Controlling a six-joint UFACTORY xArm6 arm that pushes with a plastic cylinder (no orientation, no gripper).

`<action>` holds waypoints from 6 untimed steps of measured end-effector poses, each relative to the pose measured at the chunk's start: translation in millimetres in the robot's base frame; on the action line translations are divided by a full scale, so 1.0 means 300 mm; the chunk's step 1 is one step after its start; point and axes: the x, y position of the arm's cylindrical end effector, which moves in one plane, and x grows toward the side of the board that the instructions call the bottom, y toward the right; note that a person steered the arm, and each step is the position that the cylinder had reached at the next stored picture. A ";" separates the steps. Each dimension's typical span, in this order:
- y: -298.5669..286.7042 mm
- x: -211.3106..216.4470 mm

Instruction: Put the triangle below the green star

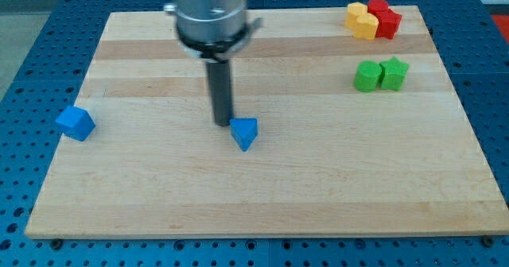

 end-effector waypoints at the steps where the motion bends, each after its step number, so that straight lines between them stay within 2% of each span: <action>1: -0.061 0.088; 2: 0.064 0.169; 4: 0.556 0.095; 5: 0.545 0.141; 6: 0.336 0.203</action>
